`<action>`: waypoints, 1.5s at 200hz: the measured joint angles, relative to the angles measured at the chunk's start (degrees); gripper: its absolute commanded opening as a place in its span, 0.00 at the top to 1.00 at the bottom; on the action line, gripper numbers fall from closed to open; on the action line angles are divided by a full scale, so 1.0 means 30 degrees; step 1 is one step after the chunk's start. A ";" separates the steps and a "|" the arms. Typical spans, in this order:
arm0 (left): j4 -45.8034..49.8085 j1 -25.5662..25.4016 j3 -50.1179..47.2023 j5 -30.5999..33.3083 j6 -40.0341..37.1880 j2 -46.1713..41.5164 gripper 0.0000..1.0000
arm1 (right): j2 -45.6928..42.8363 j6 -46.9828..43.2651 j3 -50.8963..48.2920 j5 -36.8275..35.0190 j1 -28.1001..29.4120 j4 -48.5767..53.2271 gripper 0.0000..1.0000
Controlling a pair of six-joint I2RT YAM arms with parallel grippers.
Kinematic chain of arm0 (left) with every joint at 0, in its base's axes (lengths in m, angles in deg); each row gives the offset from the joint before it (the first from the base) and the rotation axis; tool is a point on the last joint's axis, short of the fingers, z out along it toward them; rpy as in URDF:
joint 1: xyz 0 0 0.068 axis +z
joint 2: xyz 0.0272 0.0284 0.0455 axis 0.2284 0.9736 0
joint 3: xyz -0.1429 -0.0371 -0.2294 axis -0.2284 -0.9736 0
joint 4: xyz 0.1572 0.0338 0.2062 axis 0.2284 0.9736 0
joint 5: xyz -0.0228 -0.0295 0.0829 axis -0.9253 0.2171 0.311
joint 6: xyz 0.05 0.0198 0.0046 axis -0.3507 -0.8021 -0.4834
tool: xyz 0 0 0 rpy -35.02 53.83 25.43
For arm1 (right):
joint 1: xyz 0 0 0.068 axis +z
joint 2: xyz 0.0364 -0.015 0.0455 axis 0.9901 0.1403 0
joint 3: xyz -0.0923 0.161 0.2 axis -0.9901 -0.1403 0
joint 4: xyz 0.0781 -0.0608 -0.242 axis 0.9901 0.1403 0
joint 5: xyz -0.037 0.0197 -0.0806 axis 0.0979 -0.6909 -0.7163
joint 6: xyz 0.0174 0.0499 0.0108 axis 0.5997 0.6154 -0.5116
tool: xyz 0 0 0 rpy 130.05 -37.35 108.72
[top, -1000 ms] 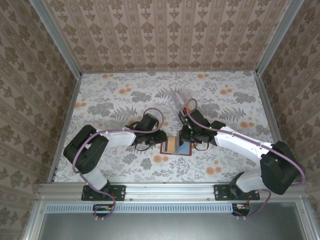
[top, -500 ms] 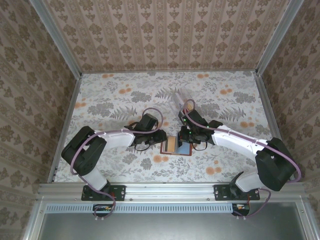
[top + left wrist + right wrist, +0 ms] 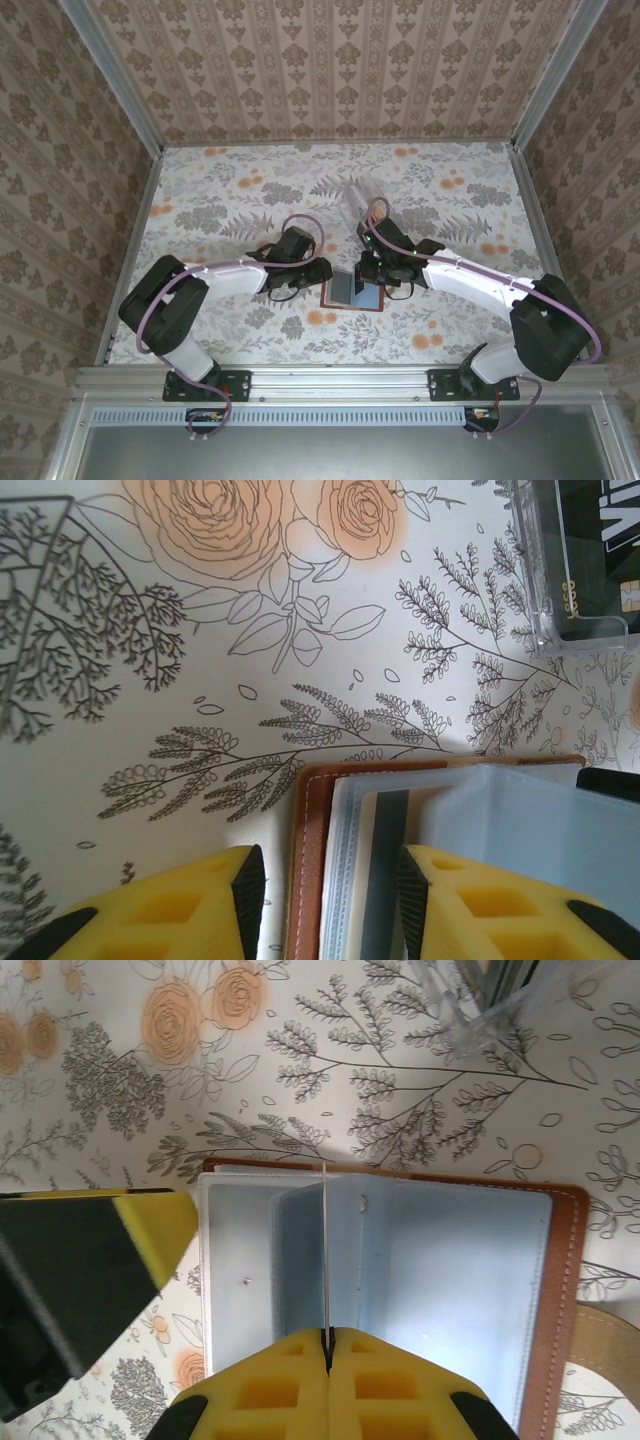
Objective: Put the credit cards into the card holder
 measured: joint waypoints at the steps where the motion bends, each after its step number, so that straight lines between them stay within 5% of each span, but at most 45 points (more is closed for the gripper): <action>1: 0.0029 0.0000 -0.0007 0.0029 -0.0007 -0.0044 0.54 | 0.0000 0.0007 0.0015 -0.0087 -0.0007 0.0087 0.99; 76: 0.0736 0.0000 -0.0204 0.1166 0.0029 -0.1180 0.47 | -0.3818 0.0022 -0.0204 -0.3147 -0.0772 0.2004 0.99; 167: 0.0510 -0.0007 0.0000 -0.0131 -0.0335 0.0102 0.51 | -0.1297 0.1246 -0.4284 0.2186 -0.0758 -0.5464 0.99; 300: 0.0066 -0.0401 0.0000 -0.0612 -0.0321 0.0634 0.62 | -0.1056 0.2579 -0.6193 0.2892 -0.0758 -0.8750 1.00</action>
